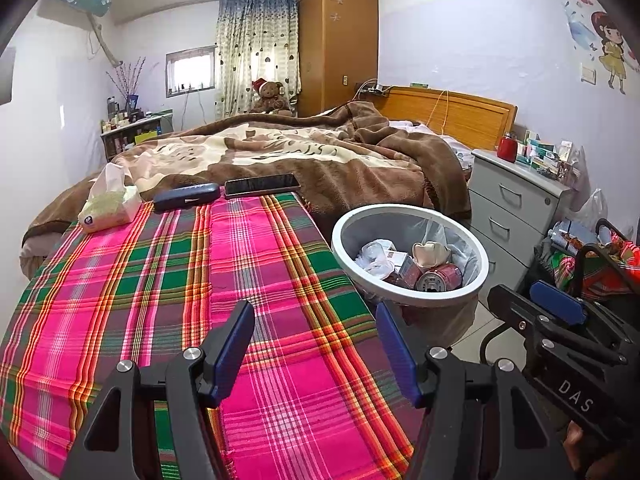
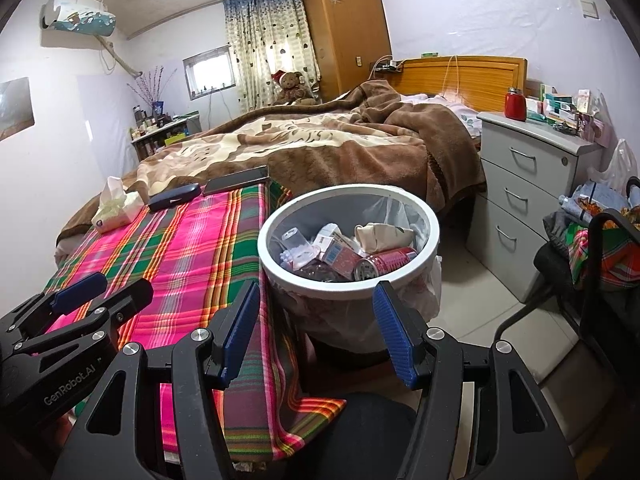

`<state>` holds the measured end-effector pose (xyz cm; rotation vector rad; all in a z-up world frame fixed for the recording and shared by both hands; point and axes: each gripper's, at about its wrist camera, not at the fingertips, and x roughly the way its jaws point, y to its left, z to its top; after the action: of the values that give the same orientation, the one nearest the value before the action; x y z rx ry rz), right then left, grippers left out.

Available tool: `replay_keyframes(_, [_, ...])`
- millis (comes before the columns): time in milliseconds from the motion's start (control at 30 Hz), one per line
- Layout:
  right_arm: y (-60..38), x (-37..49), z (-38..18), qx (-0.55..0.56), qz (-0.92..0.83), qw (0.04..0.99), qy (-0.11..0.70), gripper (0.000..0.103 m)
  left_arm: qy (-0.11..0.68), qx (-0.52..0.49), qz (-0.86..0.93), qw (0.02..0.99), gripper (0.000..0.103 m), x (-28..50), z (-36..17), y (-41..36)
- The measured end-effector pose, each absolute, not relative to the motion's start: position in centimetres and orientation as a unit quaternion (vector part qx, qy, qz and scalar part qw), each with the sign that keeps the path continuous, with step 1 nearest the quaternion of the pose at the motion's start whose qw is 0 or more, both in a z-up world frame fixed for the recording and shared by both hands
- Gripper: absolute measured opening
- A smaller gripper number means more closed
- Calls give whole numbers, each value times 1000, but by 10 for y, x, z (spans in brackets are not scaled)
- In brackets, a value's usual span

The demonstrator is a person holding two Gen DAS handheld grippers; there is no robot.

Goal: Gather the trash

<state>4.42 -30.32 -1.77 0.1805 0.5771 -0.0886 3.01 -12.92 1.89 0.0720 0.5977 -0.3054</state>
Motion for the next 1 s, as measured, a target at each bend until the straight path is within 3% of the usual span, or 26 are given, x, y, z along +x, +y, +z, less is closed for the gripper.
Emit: replay_keyframes(1000, [-300, 43, -19, 89, -39, 953, 288, 60, 291, 28, -150, 944, 63, 26, 19, -126])
